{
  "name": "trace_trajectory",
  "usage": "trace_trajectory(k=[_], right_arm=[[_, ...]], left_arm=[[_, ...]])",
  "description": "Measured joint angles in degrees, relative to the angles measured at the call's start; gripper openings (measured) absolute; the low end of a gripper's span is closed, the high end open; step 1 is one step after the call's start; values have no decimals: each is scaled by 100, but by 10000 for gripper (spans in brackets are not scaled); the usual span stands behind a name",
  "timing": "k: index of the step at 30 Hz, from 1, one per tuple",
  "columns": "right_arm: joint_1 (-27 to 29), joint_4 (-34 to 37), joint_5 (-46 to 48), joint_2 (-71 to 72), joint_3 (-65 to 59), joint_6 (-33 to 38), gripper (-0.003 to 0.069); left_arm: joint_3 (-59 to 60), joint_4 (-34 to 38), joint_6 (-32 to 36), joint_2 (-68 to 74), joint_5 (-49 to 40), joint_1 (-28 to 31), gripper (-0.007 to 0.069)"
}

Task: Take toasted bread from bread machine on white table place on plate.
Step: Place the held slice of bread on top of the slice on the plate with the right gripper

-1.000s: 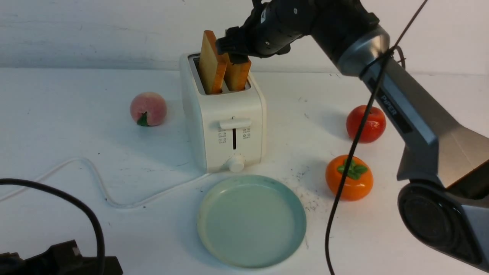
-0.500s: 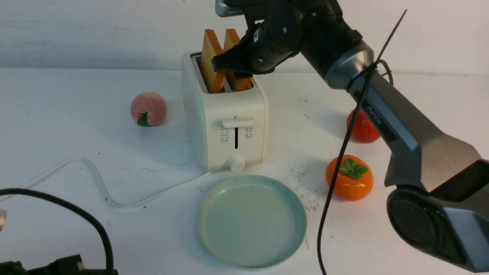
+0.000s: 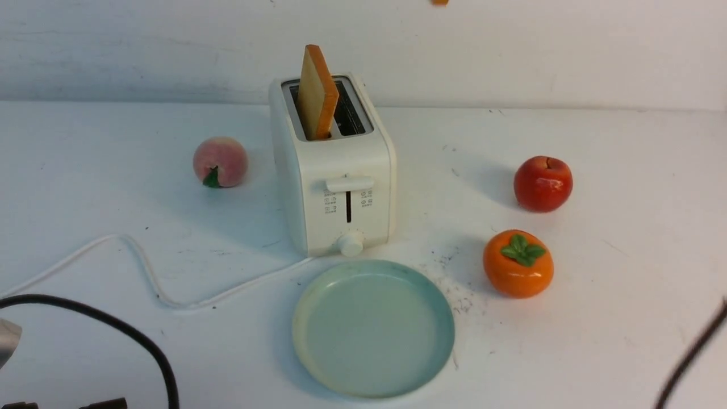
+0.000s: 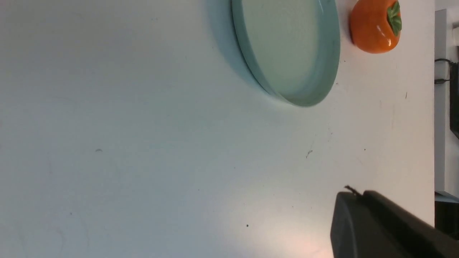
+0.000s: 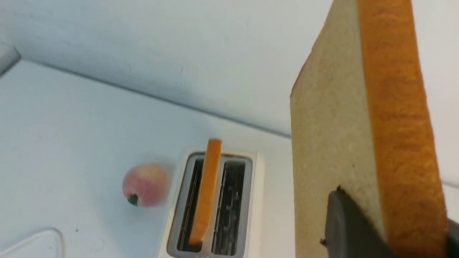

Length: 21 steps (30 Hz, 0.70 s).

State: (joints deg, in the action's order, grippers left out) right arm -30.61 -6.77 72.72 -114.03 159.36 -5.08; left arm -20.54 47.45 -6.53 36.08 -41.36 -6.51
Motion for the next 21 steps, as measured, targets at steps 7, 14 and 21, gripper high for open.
trace_trajectory(k=[7,14,21], right_arm=[[5,577,0,1672,-1921,94,114],[0,1627,-125,2901,-6142,228,114],[0,3365,-2556,2655,-9690,974,114]], left_arm=[[0,-21,0,0,-6,0,1],[0,-26,0,0,1,0,3],[0,-33,0,0,-4,0,5]])
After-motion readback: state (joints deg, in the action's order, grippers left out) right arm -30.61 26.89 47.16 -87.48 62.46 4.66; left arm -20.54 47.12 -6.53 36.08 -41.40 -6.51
